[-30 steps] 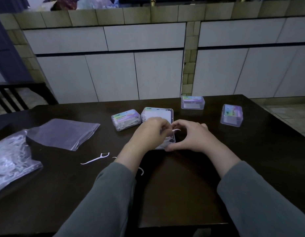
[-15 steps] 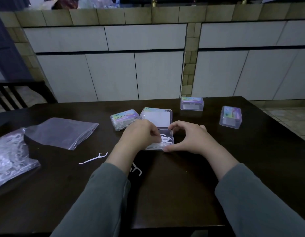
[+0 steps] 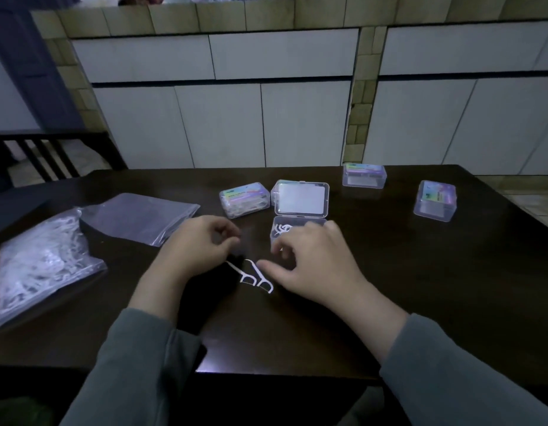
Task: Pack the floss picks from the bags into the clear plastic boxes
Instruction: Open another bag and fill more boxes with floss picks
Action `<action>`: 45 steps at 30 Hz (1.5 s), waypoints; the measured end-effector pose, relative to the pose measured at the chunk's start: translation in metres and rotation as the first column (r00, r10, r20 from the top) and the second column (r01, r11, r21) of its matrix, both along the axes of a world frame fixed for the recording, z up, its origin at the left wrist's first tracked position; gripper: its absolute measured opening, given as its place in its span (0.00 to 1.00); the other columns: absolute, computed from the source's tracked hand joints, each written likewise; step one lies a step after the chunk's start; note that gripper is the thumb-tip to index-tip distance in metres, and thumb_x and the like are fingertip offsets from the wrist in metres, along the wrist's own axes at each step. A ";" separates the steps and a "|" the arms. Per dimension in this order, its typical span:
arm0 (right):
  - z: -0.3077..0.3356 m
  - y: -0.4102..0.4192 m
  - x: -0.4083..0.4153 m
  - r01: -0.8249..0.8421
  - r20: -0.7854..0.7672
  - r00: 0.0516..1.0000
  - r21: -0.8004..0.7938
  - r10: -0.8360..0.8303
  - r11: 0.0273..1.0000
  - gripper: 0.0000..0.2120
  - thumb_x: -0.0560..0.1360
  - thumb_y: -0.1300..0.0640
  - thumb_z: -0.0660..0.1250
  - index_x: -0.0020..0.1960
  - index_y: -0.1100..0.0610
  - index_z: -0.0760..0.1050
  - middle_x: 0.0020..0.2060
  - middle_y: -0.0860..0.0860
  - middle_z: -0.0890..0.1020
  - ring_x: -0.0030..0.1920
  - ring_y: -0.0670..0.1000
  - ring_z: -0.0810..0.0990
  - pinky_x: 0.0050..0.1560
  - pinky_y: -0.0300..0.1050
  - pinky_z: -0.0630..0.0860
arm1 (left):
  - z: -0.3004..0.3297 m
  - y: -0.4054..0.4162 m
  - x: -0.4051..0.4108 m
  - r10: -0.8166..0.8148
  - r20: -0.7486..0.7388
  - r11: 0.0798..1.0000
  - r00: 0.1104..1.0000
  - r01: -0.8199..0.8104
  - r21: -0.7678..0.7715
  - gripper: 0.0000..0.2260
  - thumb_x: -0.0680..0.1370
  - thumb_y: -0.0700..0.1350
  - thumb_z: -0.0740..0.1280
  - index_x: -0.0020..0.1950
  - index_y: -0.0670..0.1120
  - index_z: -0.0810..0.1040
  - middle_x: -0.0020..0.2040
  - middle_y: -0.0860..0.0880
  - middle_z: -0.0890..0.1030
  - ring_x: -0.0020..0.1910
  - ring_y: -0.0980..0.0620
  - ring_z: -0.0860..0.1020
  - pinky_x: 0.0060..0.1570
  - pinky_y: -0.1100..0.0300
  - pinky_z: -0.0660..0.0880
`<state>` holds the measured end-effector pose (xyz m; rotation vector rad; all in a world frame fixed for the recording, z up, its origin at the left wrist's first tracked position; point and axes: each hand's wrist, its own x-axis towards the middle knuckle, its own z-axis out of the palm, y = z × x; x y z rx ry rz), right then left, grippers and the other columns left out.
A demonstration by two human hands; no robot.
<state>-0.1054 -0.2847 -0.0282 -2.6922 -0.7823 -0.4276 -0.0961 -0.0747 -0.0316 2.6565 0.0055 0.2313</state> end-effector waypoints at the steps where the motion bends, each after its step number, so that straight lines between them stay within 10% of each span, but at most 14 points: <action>1: -0.002 0.009 -0.004 0.000 -0.022 1.000 -0.029 -0.001 1.000 0.20 0.72 0.32 0.62 0.51 0.47 0.80 0.41 0.43 0.80 0.48 0.46 0.75 0.54 0.47 0.65 | -0.001 0.011 -0.007 0.028 -0.036 0.999 0.999 -0.027 0.017 0.04 0.74 0.50 0.70 0.46 0.59 0.80 0.46 0.59 0.80 0.48 0.56 0.77 0.51 0.56 0.75; 13: 0.004 0.064 -0.002 0.196 -0.175 0.951 -0.294 -0.255 0.935 0.11 0.76 0.51 0.67 0.58 0.53 0.76 0.54 0.53 0.80 0.57 0.55 0.77 0.51 0.49 0.62 | -0.010 0.031 -0.025 0.255 -0.125 0.964 0.959 -0.242 0.107 0.07 0.76 0.49 0.69 0.37 0.55 0.78 0.45 0.54 0.82 0.47 0.53 0.78 0.50 0.54 0.76; 21: -0.004 0.081 -0.008 0.139 -0.104 0.963 -0.595 -0.247 0.792 0.18 0.80 0.57 0.54 0.68 0.57 0.68 0.64 0.56 0.72 0.65 0.57 0.67 0.63 0.53 0.60 | -0.021 0.006 -0.021 0.252 -0.033 0.918 0.967 -0.228 0.326 0.10 0.80 0.47 0.61 0.59 0.47 0.76 0.58 0.45 0.76 0.60 0.44 0.71 0.54 0.52 0.69; 27: -0.008 0.070 -0.008 0.171 -0.111 0.960 -0.498 -0.258 0.850 0.15 0.80 0.57 0.55 0.65 0.59 0.68 0.61 0.55 0.74 0.63 0.56 0.70 0.62 0.53 0.61 | -0.016 0.006 -0.028 0.424 -0.034 0.870 0.905 -0.396 0.294 0.14 0.77 0.58 0.65 0.55 0.51 0.80 0.55 0.47 0.80 0.59 0.44 0.74 0.50 0.54 0.69; 35: -0.010 0.066 -0.004 0.170 -0.088 0.975 -0.298 -0.204 0.940 0.11 0.77 0.59 0.60 0.59 0.56 0.69 0.56 0.53 0.77 0.60 0.55 0.71 0.59 0.54 0.61 | -0.018 -0.023 -0.023 0.414 -0.072 0.825 0.907 -0.341 0.450 0.13 0.83 0.43 0.55 0.65 0.40 0.71 0.63 0.41 0.72 0.63 0.41 0.68 0.57 0.51 0.67; 45: 0.007 -0.004 0.037 0.233 0.047 0.970 0.091 -0.238 0.968 0.07 0.77 0.45 0.65 0.49 0.45 0.79 0.45 0.44 0.81 0.54 0.50 0.72 0.49 0.48 0.55 | -0.008 -0.040 -0.008 0.262 0.111 0.931 0.959 -0.281 0.231 0.11 0.83 0.48 0.55 0.59 0.45 0.73 0.56 0.44 0.78 0.57 0.44 0.72 0.52 0.51 0.64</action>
